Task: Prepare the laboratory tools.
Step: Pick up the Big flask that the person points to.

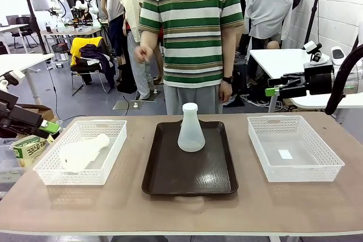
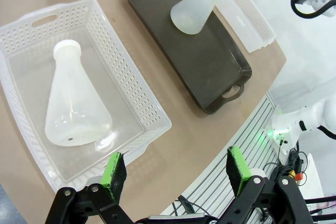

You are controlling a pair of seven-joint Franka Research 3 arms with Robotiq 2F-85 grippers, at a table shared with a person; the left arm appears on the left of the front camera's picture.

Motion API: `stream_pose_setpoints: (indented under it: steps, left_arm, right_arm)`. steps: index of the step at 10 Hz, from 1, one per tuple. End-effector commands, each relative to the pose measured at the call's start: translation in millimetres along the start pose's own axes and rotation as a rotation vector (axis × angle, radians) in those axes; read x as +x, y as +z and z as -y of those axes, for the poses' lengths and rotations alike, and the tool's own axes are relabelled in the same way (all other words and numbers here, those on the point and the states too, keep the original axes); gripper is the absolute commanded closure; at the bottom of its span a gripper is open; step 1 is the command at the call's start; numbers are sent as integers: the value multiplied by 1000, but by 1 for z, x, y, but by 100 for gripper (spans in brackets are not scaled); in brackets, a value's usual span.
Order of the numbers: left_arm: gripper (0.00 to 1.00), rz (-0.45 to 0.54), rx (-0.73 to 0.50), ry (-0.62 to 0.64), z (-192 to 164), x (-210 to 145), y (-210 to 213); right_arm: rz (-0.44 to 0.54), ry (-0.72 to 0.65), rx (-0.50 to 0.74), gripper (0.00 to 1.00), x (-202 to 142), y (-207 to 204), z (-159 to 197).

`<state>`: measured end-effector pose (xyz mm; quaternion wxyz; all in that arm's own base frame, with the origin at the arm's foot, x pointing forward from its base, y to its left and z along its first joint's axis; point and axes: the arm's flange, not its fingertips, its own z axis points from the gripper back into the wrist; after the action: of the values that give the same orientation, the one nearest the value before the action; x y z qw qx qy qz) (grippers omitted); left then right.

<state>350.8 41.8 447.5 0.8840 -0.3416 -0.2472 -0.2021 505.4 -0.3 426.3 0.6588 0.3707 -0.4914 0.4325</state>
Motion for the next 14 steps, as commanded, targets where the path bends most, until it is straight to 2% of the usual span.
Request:
stream_pose_setpoints:
  steps: [1,14]
  left_arm:
    - [0,15,-16,-12,-2,0,0]
    - [0,15,-16,-12,-2,0,0]
  right_arm:
    - [-18,-12,-4,0,2,-1,0]
    - [-18,-12,-4,0,2,-1,0]
